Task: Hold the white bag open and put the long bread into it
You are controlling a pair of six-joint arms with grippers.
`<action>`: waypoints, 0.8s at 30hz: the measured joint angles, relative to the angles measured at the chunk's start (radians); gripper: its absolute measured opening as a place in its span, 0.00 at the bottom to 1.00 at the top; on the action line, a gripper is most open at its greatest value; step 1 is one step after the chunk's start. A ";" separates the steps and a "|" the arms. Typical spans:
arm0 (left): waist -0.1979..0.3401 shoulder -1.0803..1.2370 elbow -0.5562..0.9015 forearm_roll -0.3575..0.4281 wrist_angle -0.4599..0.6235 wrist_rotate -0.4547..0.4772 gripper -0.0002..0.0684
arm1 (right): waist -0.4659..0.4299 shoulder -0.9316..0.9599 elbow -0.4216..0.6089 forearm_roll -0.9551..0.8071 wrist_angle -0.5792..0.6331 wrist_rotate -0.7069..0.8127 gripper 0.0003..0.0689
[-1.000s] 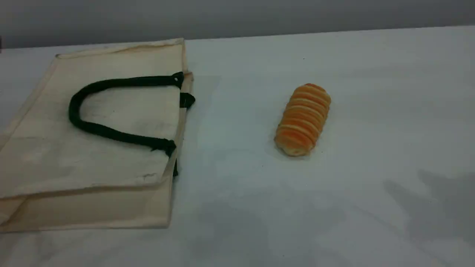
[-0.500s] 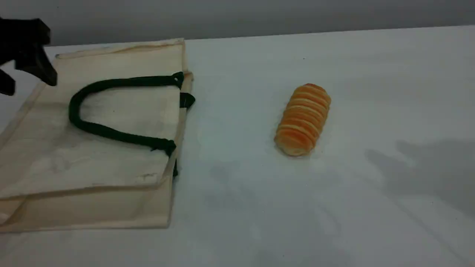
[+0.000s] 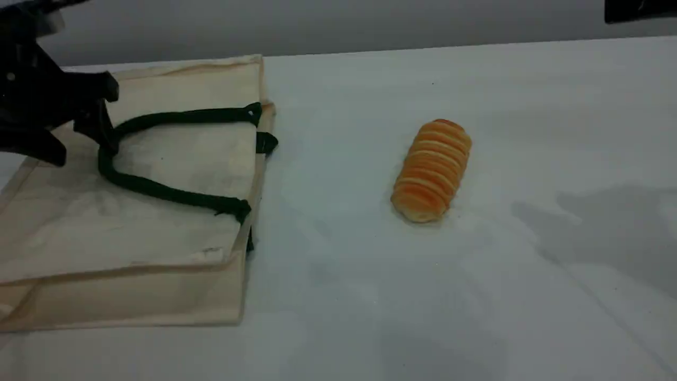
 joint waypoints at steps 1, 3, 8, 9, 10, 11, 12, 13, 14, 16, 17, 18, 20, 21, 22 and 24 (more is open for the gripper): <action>0.000 0.009 -0.006 -0.002 0.001 0.000 0.75 | 0.000 0.000 0.000 0.012 0.000 -0.009 0.66; 0.000 0.027 -0.008 -0.004 -0.008 0.000 0.75 | 0.000 0.000 0.000 0.028 0.000 -0.025 0.66; -0.001 0.057 -0.015 -0.007 -0.031 0.001 0.75 | 0.000 0.000 0.000 0.034 0.000 -0.030 0.66; -0.001 0.062 -0.015 -0.007 -0.036 0.001 0.75 | 0.000 0.000 0.000 0.034 0.000 -0.030 0.66; -0.001 0.069 -0.015 -0.007 -0.041 0.001 0.75 | 0.000 0.000 0.000 0.033 0.000 -0.030 0.66; -0.002 0.073 -0.015 -0.007 -0.042 0.001 0.75 | 0.000 0.000 0.000 0.033 0.000 -0.030 0.66; -0.002 0.079 -0.015 -0.007 -0.043 0.001 0.75 | 0.000 -0.001 0.000 0.033 0.000 -0.030 0.66; -0.004 0.084 -0.015 -0.007 -0.045 0.001 0.75 | 0.000 -0.001 0.000 0.033 0.000 -0.030 0.66; -0.009 0.089 -0.015 -0.007 -0.045 0.001 0.75 | 0.000 -0.001 0.000 0.033 0.000 -0.030 0.66; -0.016 0.098 -0.015 -0.007 -0.044 0.003 0.75 | 0.000 -0.001 0.000 0.033 0.003 -0.029 0.66; -0.022 0.102 -0.015 -0.005 -0.047 0.003 0.75 | 0.000 -0.001 0.000 0.032 0.004 -0.029 0.66; -0.026 0.108 -0.015 -0.005 -0.047 0.005 0.74 | 0.000 -0.001 0.000 0.032 0.004 -0.029 0.66; -0.035 0.117 -0.015 -0.003 -0.048 0.005 0.71 | 0.000 -0.001 0.000 0.032 0.005 -0.029 0.66; -0.041 0.122 -0.015 -0.003 -0.048 0.005 0.67 | 0.000 -0.001 0.000 0.032 0.005 -0.029 0.66; -0.042 0.124 -0.015 -0.002 -0.048 0.005 0.62 | 0.000 -0.001 0.000 0.032 0.005 -0.029 0.66; -0.042 0.127 -0.015 -0.003 -0.048 0.005 0.50 | 0.000 -0.001 0.000 0.032 0.004 -0.029 0.66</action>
